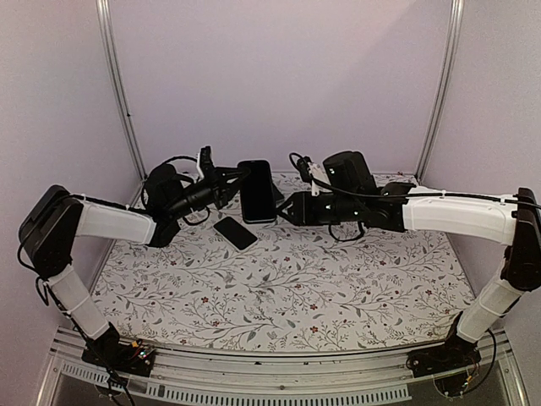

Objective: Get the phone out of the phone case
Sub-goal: Remove the bottom right corner of the phone case from the phone.

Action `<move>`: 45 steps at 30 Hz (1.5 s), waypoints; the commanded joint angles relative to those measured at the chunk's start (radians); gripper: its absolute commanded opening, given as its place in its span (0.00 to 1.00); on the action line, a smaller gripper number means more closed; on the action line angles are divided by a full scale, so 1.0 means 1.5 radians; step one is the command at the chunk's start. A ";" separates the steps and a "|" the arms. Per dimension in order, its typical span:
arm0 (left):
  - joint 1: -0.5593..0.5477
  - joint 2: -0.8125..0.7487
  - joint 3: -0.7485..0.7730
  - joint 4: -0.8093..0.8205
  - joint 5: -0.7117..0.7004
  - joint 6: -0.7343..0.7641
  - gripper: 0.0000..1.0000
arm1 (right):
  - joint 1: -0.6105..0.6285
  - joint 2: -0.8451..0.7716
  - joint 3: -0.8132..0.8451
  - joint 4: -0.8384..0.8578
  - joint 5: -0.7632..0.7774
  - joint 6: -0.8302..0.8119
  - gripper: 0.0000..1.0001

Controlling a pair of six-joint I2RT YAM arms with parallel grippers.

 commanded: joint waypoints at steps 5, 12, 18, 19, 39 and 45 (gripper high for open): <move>-0.007 -0.004 0.070 0.315 -0.022 -0.139 0.00 | 0.022 0.045 -0.047 -0.120 -0.019 0.004 0.34; -0.018 -0.013 0.054 0.296 -0.017 -0.139 0.00 | 0.020 0.013 -0.075 -0.051 0.001 0.014 0.35; -0.010 -0.011 0.026 0.297 0.001 -0.182 0.00 | 0.011 -0.100 -0.151 0.073 0.011 -0.007 0.49; -0.010 -0.008 0.026 0.302 0.009 -0.192 0.00 | 0.011 -0.118 -0.162 0.093 0.013 -0.011 0.51; -0.023 0.051 0.014 0.392 0.074 -0.339 0.00 | -0.002 -0.218 -0.230 0.423 -0.235 -0.068 0.72; -0.032 0.063 0.017 0.415 0.072 -0.355 0.00 | -0.002 -0.169 -0.195 0.428 -0.271 -0.058 0.67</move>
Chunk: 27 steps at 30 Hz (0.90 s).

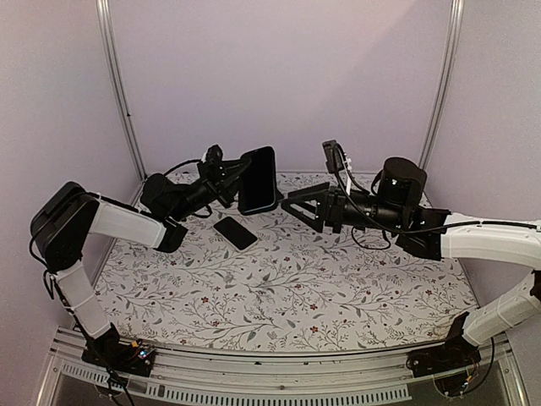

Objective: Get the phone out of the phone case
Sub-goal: Remove the bottom right corner of the phone case from the phone.

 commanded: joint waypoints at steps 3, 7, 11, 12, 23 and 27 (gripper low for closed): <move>-0.014 0.001 0.016 0.117 0.001 -0.025 0.00 | -0.001 0.031 0.023 0.034 -0.040 0.004 0.67; -0.017 0.010 0.020 0.127 0.000 -0.031 0.00 | -0.002 0.037 0.030 0.035 -0.054 0.008 0.67; -0.020 0.018 0.026 0.134 -0.001 -0.037 0.00 | -0.002 0.052 0.032 0.049 -0.083 0.015 0.66; -0.020 0.018 0.027 0.135 0.000 -0.039 0.00 | -0.002 0.053 0.030 0.053 -0.087 0.017 0.66; -0.022 0.022 0.032 0.133 -0.001 -0.039 0.00 | -0.015 0.048 0.013 0.076 -0.107 0.045 0.66; -0.022 0.023 0.035 0.132 -0.001 -0.039 0.00 | -0.016 0.045 0.010 0.077 -0.106 0.049 0.66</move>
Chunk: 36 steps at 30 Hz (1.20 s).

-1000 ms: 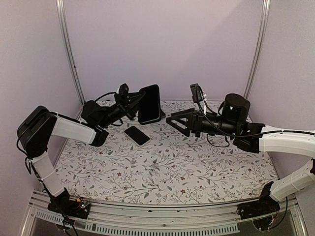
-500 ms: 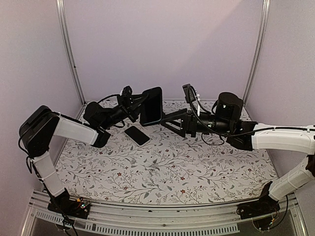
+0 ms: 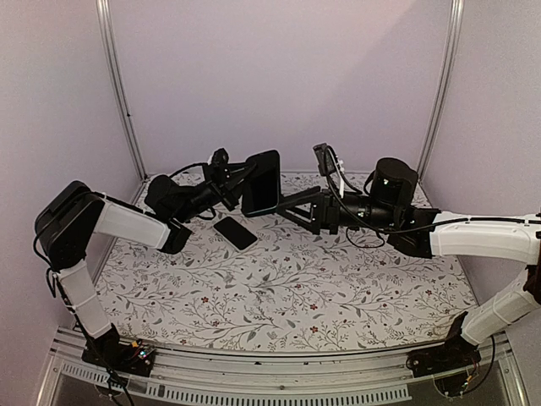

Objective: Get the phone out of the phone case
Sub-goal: Remove the bottom right corner of the phone case from the phone.

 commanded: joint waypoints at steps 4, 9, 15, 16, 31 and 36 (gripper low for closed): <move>-0.009 0.004 0.034 0.122 0.000 -0.008 0.00 | -0.009 -0.004 -0.001 0.024 -0.016 0.015 0.65; -0.010 0.006 0.040 0.117 0.001 -0.007 0.00 | -0.009 -0.001 0.004 0.024 -0.023 0.016 0.62; -0.011 0.007 0.043 0.115 0.001 -0.005 0.00 | -0.009 0.003 0.008 0.023 -0.039 0.015 0.58; -0.011 0.008 0.045 0.113 0.002 -0.004 0.00 | -0.009 0.004 0.009 0.023 -0.037 0.015 0.57; -0.016 0.006 0.052 0.111 0.009 0.003 0.00 | -0.017 0.022 0.033 0.014 -0.007 0.043 0.26; -0.017 0.005 0.048 0.113 0.005 -0.003 0.00 | -0.017 0.024 0.037 0.015 -0.021 0.035 0.16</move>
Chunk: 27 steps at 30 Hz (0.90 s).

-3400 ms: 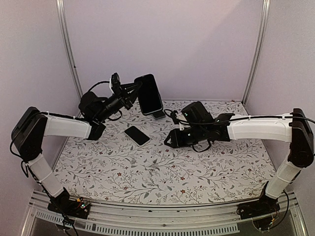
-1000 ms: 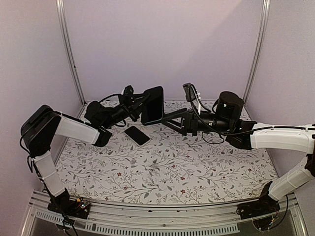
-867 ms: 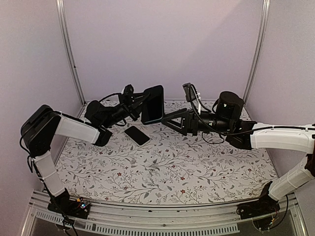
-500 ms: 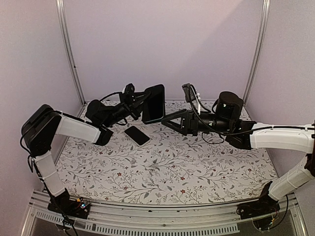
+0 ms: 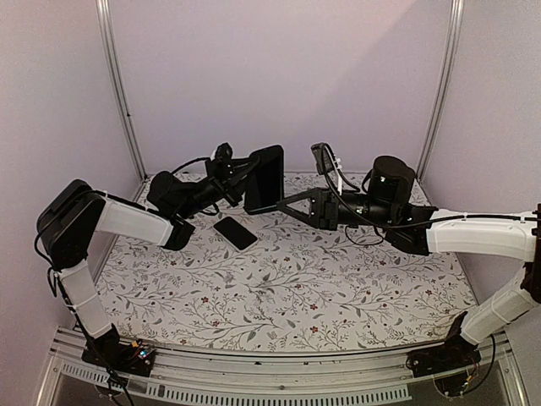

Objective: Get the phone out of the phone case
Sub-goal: Remove the bottom right corner of the phone case from the phone.

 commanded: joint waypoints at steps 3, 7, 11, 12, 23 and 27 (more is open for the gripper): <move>-0.009 -0.005 0.013 0.104 -0.002 -0.008 0.00 | -0.003 0.006 0.027 0.019 -0.020 -0.022 0.12; -0.014 -0.006 0.012 0.086 0.005 -0.008 0.00 | -0.003 0.004 0.031 0.028 -0.043 -0.042 0.09; -0.019 -0.006 0.005 0.075 0.007 -0.010 0.00 | 0.002 0.004 0.032 0.038 -0.059 -0.059 0.05; -0.021 -0.006 0.004 0.074 0.008 -0.011 0.00 | 0.002 0.004 0.033 0.038 -0.061 -0.062 0.04; -0.032 0.007 0.005 0.061 0.026 -0.024 0.00 | 0.004 0.011 0.042 0.037 -0.080 -0.093 0.00; -0.036 0.016 0.003 0.062 0.032 -0.033 0.00 | 0.006 0.017 0.045 0.037 -0.084 -0.100 0.00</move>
